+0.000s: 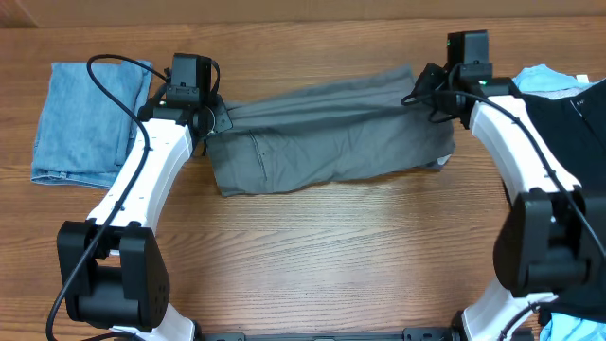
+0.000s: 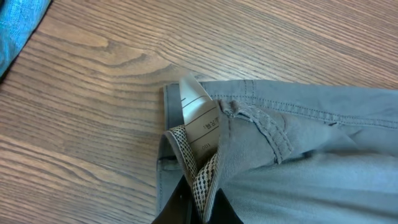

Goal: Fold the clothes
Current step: 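Lower the folded hems onto the waistband and release both grippers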

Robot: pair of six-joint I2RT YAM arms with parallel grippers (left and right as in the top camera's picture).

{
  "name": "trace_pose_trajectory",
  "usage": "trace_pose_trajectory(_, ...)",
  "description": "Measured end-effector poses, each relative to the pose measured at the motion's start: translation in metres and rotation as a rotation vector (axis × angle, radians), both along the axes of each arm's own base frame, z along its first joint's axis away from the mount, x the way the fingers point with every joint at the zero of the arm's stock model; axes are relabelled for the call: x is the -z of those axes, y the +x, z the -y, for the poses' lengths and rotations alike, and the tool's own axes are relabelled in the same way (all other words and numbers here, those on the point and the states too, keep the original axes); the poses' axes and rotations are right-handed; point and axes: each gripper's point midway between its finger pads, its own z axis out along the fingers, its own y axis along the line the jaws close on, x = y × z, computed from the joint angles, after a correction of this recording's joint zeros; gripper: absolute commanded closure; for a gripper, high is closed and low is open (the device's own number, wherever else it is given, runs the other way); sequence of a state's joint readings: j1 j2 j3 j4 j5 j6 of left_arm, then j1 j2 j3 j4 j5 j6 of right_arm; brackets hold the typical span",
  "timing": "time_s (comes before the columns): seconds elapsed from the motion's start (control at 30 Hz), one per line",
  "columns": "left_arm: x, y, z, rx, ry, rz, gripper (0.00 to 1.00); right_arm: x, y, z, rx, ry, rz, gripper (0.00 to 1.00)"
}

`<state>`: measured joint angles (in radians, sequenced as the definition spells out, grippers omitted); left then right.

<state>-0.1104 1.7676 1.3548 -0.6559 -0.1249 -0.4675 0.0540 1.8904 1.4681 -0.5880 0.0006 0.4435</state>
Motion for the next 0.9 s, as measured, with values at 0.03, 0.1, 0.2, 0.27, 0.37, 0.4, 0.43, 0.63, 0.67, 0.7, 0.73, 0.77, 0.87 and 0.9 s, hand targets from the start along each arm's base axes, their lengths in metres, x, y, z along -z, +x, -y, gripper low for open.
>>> trace_pose_trajectory(0.03, 0.000, 0.000, 0.000, 0.000, 0.000, 0.001, 0.73, 0.009, 0.001, 0.000, 0.000, -0.001, -0.014, 0.96)
trace_pose_trajectory(0.1, -0.001, 0.002, -0.001, 0.004, 0.006, 0.009, 0.20, 0.019, 0.004, 0.001, 0.003, -0.006, -0.025, 0.77)
trace_pose_trajectory(0.2, -0.007, 0.011, -0.008, 0.002, 0.036, 0.049, 0.00, 0.026, 0.012, 0.003, 0.011, -0.014, -0.010, 0.00)
trace_pose_trajectory(0.27, -0.010, 0.016, -0.011, 0.009, 0.050, 0.071, 0.00, 0.019, 0.024, 0.004, 0.010, -0.023, 0.047, 0.00)
trace_pose_trajectory(0.37, -0.018, 0.021, -0.012, 0.045, 0.080, 0.084, 0.00, 0.006, 0.036, 0.000, -0.045, -0.039, 0.110, 0.00)
trace_pose_trajectory(0.4, -0.023, 0.020, -0.012, 0.060, 0.090, 0.072, 0.00, 0.003, 0.037, -0.001, -0.064, -0.046, 0.116, 0.00)
trace_pose_trajectory(0.43, -0.030, 0.018, -0.012, 0.074, 0.099, 0.055, 0.00, 0.000, 0.039, -0.002, -0.086, -0.057, 0.121, 0.00)
trace_pose_trajectory(0.63, -0.085, 0.009, -0.005, 0.124, 0.076, 0.014, 0.96, -0.023, 0.029, -0.005, -0.178, -0.100, 0.054, 0.40)
trace_pose_trajectory(0.67, -0.086, 0.001, -0.002, 0.139, 0.056, -0.015, 0.96, -0.023, 0.022, -0.005, -0.187, -0.098, 0.017, 0.67)
trace_pose_trajectory(0.7, -0.082, -0.008, 0.002, 0.155, 0.032, -0.057, 0.96, -0.025, 0.012, -0.006, -0.197, -0.095, -0.017, 0.96)
trace_pose_trajectory(0.73, -0.076, -0.021, 0.010, 0.179, -0.012, -0.112, 0.96, -0.026, -0.001, -0.008, -0.214, -0.086, -0.062, 0.96)
trace_pose_trajectory(0.77, -0.073, -0.027, 0.014, 0.194, -0.035, -0.138, 0.96, -0.027, -0.011, -0.010, -0.224, -0.073, -0.091, 0.96)
trace_pose_trajectory(0.87, -0.068, -0.035, 0.027, 0.225, -0.083, -0.173, 0.96, -0.029, -0.036, -0.020, -0.262, -0.010, -0.169, 0.96)
trace_pose_trajectory(0.9, -0.066, -0.038, 0.033, 0.238, -0.091, -0.181, 0.96, -0.028, -0.039, -0.023, -0.272, 0.010, -0.180, 0.96)
